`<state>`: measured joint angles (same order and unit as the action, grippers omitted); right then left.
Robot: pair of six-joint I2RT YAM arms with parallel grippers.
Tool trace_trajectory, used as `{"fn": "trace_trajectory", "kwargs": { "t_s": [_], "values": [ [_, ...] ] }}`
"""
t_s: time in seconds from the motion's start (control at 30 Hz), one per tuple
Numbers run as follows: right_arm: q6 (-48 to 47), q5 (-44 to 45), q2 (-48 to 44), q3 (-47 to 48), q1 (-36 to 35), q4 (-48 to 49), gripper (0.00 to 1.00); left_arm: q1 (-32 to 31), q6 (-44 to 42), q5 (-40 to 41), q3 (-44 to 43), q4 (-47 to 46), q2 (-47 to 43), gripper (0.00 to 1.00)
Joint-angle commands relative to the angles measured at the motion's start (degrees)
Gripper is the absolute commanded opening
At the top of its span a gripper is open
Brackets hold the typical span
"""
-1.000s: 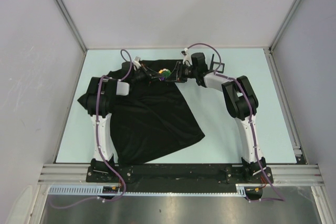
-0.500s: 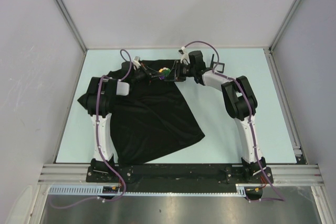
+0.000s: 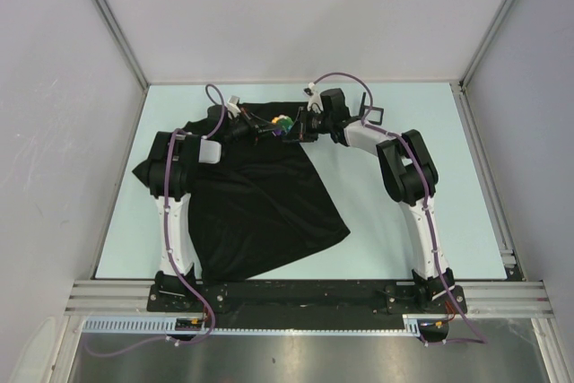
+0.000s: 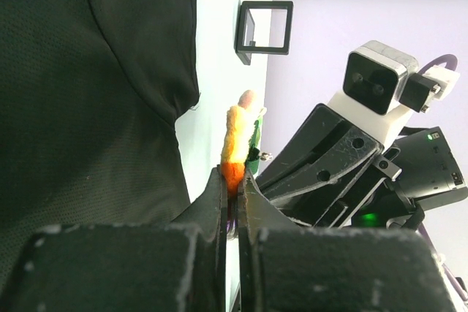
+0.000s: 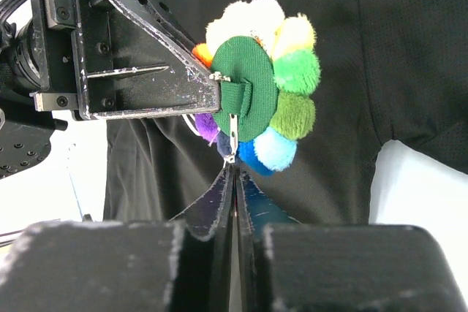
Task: Remove the brooch from the garment
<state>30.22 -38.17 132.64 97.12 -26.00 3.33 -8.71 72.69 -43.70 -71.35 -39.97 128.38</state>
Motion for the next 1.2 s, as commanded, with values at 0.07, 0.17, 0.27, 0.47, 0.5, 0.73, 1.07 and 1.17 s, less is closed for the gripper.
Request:
{"fn": "trace_trajectory", "kwargs": {
  "t_s": [0.07, 0.17, 0.27, 0.47, 0.5, 0.73, 1.07, 1.17],
  "values": [
    [1.2, -1.4, 0.3, 1.5, 0.2, 2.5, 0.0, 0.2, 0.6, -0.9, -0.3, -2.5, 0.4, 0.0],
    [3.0, -2.5, 1.1, 1.8, 0.4, 4.1, 0.0, -0.1, 0.0, -1.1, -0.5, -2.0, 0.5, 0.0],
    [3.9, -2.8, 1.5, 2.3, 0.6, 5.0, 0.0, -0.3, 0.1, -1.0, -0.5, -2.1, 0.6, 0.0],
    [4.9, -3.0, 3.3, 5.2, 0.8, 3.5, 0.0, -0.4, 0.5, -1.5, -0.1, -2.6, 0.4, 0.0],
    [5.0, -2.9, 3.5, 5.4, 0.8, 3.4, 0.01, -0.4, 0.5, -1.5, 0.0, -2.7, 0.4, 0.0],
    [6.0, -3.6, 3.6, 5.8, 1.0, 4.2, 0.11, -0.5, 1.0, -1.8, 0.1, -3.2, 0.6, 0.0],
    [5.8, -3.3, 0.3, 1.2, 1.3, 5.1, 0.58, -0.2, 4.5, -2.1, 0.6, -6.6, 1.6, 0.0],
    [5.7, -3.7, -0.7, -0.3, 1.7, 5.1, 0.66, 0.2, 4.5, -2.2, 0.7, -6.6, 1.6, 0.0]
  ]
}}
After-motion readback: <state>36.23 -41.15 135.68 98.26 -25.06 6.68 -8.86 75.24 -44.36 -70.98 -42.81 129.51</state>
